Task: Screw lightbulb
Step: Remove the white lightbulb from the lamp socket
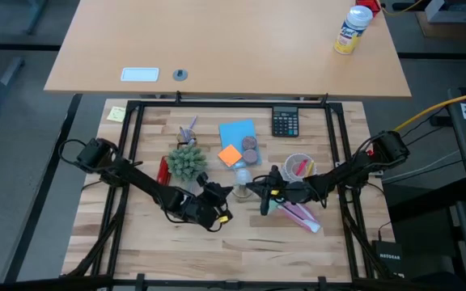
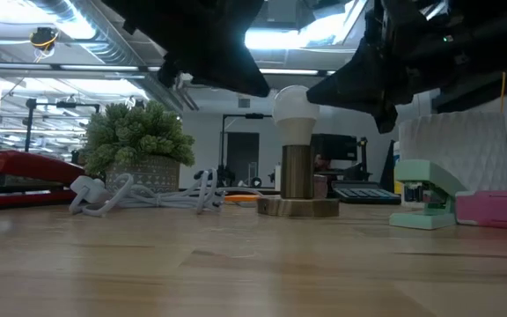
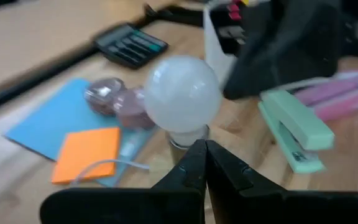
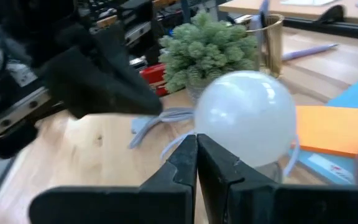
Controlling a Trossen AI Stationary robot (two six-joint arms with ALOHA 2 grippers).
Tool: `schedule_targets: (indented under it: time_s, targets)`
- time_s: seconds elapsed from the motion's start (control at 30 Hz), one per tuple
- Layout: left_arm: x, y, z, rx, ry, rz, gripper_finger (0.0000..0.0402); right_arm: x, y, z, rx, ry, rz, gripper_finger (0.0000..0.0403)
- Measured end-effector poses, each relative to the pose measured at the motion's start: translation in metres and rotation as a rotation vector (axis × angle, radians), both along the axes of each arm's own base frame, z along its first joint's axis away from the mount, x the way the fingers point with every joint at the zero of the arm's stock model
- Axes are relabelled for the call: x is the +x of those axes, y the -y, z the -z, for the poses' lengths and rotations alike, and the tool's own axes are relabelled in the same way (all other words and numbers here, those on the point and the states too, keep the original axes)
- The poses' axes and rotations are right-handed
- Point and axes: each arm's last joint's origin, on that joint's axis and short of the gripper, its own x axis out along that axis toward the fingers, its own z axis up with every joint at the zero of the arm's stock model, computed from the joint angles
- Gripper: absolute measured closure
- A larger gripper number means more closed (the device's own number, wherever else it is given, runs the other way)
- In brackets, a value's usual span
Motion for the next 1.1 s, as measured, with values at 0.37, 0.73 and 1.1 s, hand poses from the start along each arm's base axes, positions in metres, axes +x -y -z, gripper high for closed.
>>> schedule_targets:
  time_s: [0.37,0.73,1.1]
  targets:
    - [0.012,-0.041,-0.001,0.061,0.017,-0.182,0.0400,-0.003,-0.009,0.000,-0.016,-0.011,-0.058,0.0386]
    - [0.024,-0.071,-0.001,0.009,-0.064,-0.055,0.0400,-0.005,-0.005,0.006,-0.069,-0.069,0.044,0.0386]
    - [0.027,-0.064,-0.004,0.016,-0.044,0.017,0.0400,-0.006,-0.003,0.007,-0.099,-0.076,0.132,0.0386]
